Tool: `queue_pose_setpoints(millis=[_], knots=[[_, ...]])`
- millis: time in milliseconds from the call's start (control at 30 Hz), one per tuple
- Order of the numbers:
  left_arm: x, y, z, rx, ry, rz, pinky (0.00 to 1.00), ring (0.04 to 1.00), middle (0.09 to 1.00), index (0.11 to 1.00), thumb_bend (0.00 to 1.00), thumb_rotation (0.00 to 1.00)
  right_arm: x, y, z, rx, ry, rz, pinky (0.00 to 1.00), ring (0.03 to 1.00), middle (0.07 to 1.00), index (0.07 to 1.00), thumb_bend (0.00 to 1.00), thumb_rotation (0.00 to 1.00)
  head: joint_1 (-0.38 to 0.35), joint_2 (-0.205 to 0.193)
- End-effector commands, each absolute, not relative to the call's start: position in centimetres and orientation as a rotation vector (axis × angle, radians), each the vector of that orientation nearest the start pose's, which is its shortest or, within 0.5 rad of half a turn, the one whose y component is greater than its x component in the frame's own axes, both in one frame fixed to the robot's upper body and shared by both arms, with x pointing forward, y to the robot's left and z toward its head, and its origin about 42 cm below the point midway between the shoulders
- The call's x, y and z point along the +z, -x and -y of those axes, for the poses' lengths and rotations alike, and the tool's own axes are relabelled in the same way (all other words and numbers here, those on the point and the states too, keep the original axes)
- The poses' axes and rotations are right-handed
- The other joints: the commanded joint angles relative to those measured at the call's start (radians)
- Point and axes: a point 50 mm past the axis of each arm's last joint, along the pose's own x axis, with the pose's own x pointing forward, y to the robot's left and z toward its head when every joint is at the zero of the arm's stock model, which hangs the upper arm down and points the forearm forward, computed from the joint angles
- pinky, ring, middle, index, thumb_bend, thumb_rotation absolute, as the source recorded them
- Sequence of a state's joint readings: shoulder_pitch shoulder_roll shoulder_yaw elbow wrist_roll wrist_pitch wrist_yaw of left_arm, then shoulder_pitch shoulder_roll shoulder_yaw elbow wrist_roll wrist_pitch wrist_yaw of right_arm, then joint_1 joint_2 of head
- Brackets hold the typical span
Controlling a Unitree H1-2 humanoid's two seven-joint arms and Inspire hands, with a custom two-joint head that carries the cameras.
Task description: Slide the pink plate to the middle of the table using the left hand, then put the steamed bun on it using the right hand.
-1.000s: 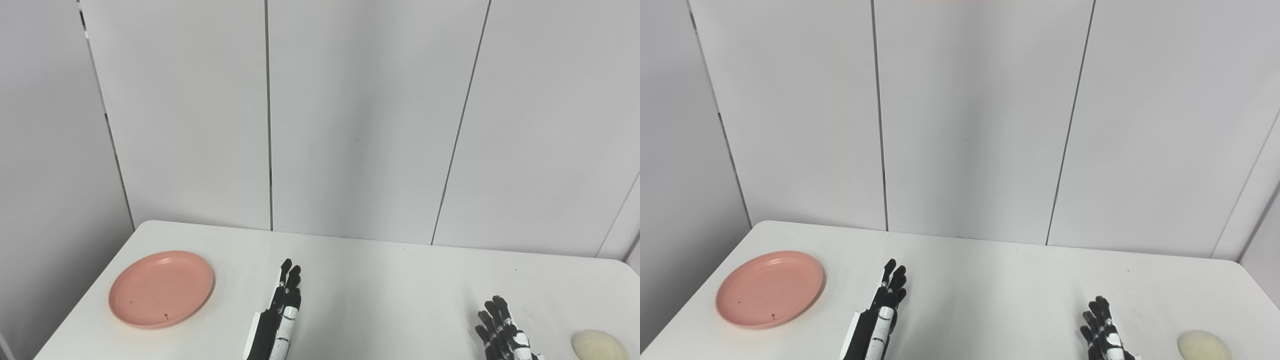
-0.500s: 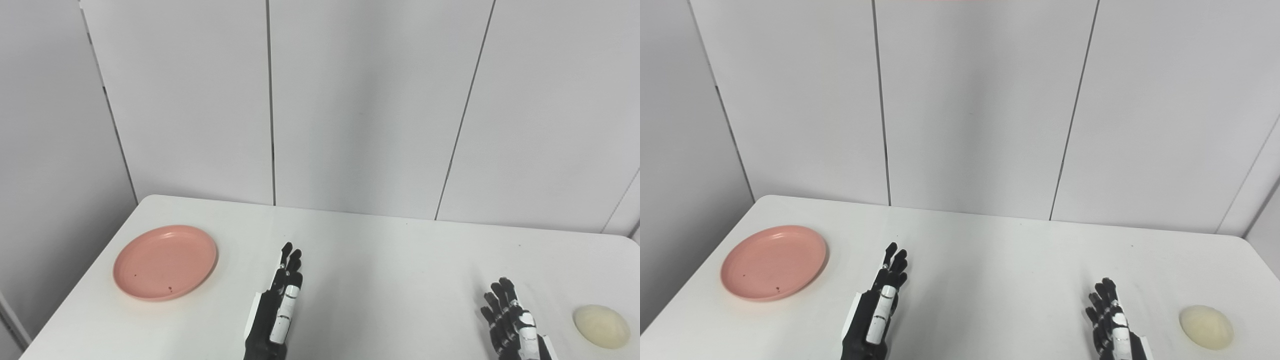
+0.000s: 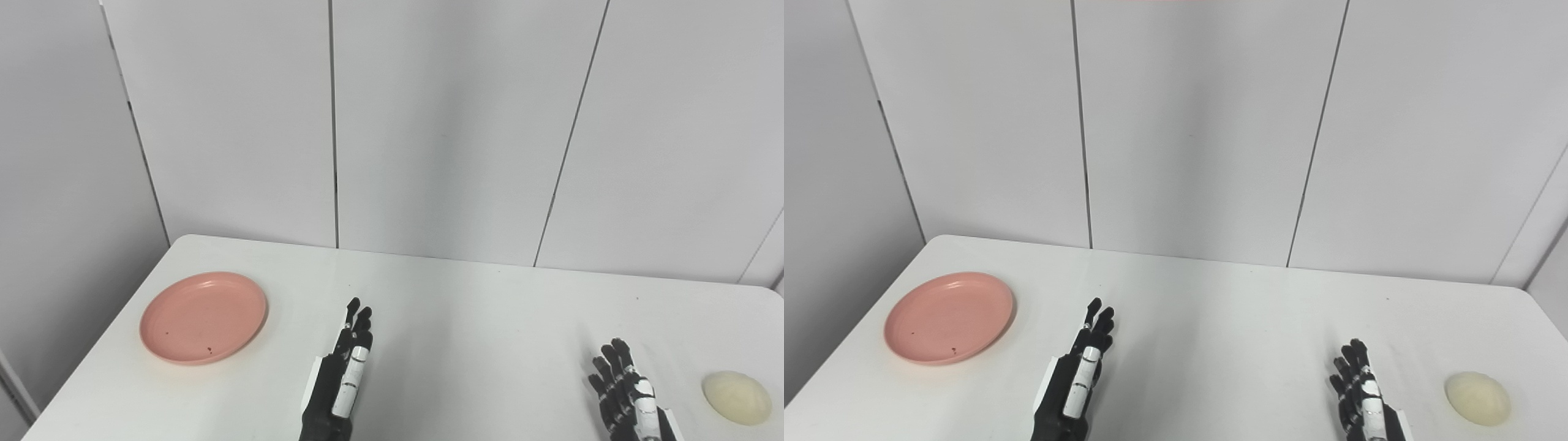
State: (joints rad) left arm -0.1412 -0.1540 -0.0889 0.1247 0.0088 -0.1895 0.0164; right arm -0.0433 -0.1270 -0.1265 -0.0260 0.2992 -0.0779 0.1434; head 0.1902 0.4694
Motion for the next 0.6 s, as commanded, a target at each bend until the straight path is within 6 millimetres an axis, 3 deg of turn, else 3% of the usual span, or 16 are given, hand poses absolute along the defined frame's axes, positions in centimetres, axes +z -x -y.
queue_pose_setpoints(millis=[0,133,333,433,567], knots=[[11.9,-32.3,-11.8,-0.106,0.14,0.211,1.0,0.987,0.976,1.0,0.65,0.91,11.2,-29.0,28.3,0.022,-0.158,0.135,1.0,1.0,1.0,1.0,0.77,0.94,-0.001,-0.002],[12.5,-32.4,-11.8,-0.114,0.149,0.247,1.0,0.983,0.973,1.0,0.65,0.89,11.0,-29.2,28.4,0.022,-0.16,0.129,1.0,1.0,1.0,1.0,0.77,0.94,-0.003,-0.012],[16.4,-32.9,-12.1,-0.12,0.229,0.324,1.0,0.97,0.964,0.995,0.75,0.87,11.0,-29.2,28.6,0.017,-0.152,0.128,1.0,1.0,1.0,0.998,0.74,0.95,-0.018,-0.02],[17.2,-33.1,-12.3,-0.125,0.242,0.335,1.0,0.975,0.969,0.99,0.77,0.86,10.9,-29.1,28.7,0.015,-0.145,0.127,1.0,1.0,1.0,0.997,0.75,0.96,-0.019,-0.021],[19.9,-34.5,-14.5,-0.117,0.226,0.372,0.99,0.955,0.963,0.93,0.88,0.85,10.9,-28.8,28.6,0.012,-0.143,0.122,1.0,1.0,0.996,0.997,0.76,0.95,-0.026,-0.02]])
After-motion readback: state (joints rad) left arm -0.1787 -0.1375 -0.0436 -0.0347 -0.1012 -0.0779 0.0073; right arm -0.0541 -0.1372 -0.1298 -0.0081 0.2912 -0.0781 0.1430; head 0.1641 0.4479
